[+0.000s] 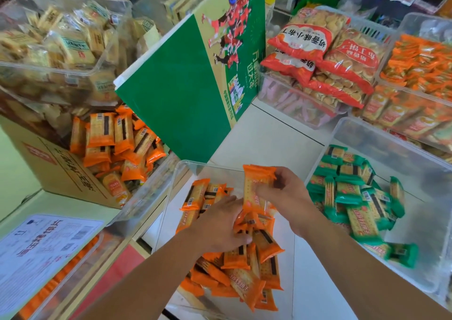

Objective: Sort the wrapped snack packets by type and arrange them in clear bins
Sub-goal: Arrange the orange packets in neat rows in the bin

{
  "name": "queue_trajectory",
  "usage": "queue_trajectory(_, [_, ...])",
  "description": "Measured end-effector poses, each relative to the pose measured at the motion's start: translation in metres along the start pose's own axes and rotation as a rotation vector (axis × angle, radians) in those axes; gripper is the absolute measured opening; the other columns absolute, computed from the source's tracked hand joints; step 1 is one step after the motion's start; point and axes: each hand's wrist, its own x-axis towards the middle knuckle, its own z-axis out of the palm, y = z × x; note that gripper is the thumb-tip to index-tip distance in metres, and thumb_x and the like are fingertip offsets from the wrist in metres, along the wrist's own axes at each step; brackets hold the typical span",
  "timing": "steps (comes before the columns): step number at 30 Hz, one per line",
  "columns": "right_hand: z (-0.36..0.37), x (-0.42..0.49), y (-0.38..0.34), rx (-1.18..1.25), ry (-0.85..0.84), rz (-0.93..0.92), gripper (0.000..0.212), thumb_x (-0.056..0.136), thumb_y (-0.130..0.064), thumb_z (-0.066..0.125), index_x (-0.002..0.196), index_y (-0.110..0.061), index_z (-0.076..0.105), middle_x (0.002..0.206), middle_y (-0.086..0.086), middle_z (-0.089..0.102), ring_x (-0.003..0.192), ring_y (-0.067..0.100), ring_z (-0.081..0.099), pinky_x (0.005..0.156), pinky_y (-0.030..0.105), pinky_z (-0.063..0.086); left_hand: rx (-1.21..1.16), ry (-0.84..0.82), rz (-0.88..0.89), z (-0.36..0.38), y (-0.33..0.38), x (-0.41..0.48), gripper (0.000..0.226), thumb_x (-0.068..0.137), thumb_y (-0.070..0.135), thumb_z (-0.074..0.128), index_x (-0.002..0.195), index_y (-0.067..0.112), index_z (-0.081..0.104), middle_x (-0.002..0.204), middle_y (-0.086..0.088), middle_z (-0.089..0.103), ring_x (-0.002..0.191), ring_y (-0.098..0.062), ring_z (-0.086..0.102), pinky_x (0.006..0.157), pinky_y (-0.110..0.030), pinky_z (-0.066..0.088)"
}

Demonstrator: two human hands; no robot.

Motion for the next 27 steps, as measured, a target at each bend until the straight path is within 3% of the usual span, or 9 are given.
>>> queue_trajectory(2, [0.001,0.005,-0.004,0.067,-0.013,-0.045,0.037,0.080,-0.019,0.085,0.112,-0.028,0.068,0.102,-0.003,0.074,0.096,0.013,0.071,0.076,0.029,0.057,0.099,-0.029,0.017,-0.001,-0.003,-0.003,0.080,0.089,0.061,0.063,0.158,0.039,0.028,0.164,0.010,0.033,0.155,-0.015,0.020,0.127,-0.044,0.015])
queue_trajectory(5, [0.007,0.009,0.001,0.035,-0.012,-0.086,0.041,0.076,-0.023,0.088,0.110,-0.033,0.067,0.102,-0.004,0.074,0.095,0.011,0.070,0.084,0.037,0.060,0.174,0.000,0.077,0.001,-0.007,-0.011,0.069,0.092,0.052,0.063,0.155,0.038,0.039,0.161,0.014,0.039,0.153,-0.011,0.023,0.128,-0.046,-0.003])
queue_trajectory(8, [0.019,0.009,0.019,-0.158,-0.041,-0.142,0.048,0.070,-0.033,0.087,0.110,-0.038,0.060,0.101,-0.010,0.071,0.092,0.010,0.070,0.083,0.045,0.061,0.221,0.052,0.128,0.000,-0.018,-0.021,0.044,0.093,0.043,0.066,0.136,0.033,0.062,0.148,0.017,0.055,0.141,-0.007,0.043,0.128,-0.042,0.005])
queue_trajectory(11, [0.027,0.014,0.038,-0.305,-0.073,-0.274,0.051,0.077,-0.034,0.087,0.116,-0.033,0.055,0.106,-0.017,0.065,0.097,-0.001,0.065,0.085,0.032,0.059,0.166,0.132,0.141,-0.003,-0.024,-0.028,0.022,0.090,0.038,0.069,0.110,0.028,0.072,0.120,0.015,0.070,0.114,-0.006,0.060,0.122,-0.034,0.021])
queue_trajectory(13, [0.027,0.021,0.050,-0.461,-0.070,-0.387,0.052,0.081,-0.037,0.085,0.123,-0.029,0.054,0.113,-0.015,0.064,0.101,0.000,0.062,0.086,0.025,0.054,0.089,0.161,0.120,-0.004,-0.028,-0.031,0.020,0.091,0.038,0.069,0.105,0.026,0.074,0.113,0.014,0.071,0.107,-0.007,0.062,0.119,-0.032,0.027])
queue_trajectory(17, [0.028,0.027,0.073,-0.879,-0.014,-0.633,0.059,0.076,-0.013,0.083,0.130,-0.017,0.061,0.124,0.000,0.062,0.115,0.023,0.059,0.094,0.043,0.054,0.054,0.185,0.080,0.001,-0.031,-0.033,0.021,0.089,0.044,0.066,0.101,0.030,0.076,0.109,0.016,0.070,0.104,-0.008,0.061,0.103,-0.038,0.045])
queue_trajectory(21, [0.027,0.024,0.071,-1.239,0.190,-0.732,0.066,0.068,-0.032,0.088,0.127,-0.016,0.065,0.115,0.003,0.060,0.106,0.029,0.055,0.085,0.044,0.048,0.196,0.187,0.037,-0.006,-0.018,-0.019,0.039,0.085,0.062,0.056,0.090,0.029,0.074,0.109,0.010,0.068,0.110,-0.014,0.056,0.093,-0.038,0.049])
queue_trajectory(24, [0.019,0.026,0.068,-1.265,0.202,-0.785,0.052,0.077,-0.044,0.081,0.123,-0.024,0.067,0.107,0.003,0.059,0.096,0.029,0.056,0.080,0.044,0.045,0.336,0.103,0.038,-0.014,-0.012,-0.002,0.035,0.083,0.060,0.059,0.099,0.031,0.070,0.115,0.014,0.065,0.117,-0.014,0.050,0.098,-0.042,0.044])
queue_trajectory(27, [0.011,0.029,0.067,-1.260,0.191,-0.782,0.041,0.083,-0.041,0.077,0.120,-0.028,0.070,0.099,0.004,0.057,0.088,0.030,0.059,0.074,0.044,0.050,0.377,0.030,0.031,-0.011,-0.015,0.004,0.028,0.089,0.047,0.053,0.106,0.033,0.069,0.119,0.017,0.065,0.129,-0.012,0.039,0.103,-0.050,0.037])
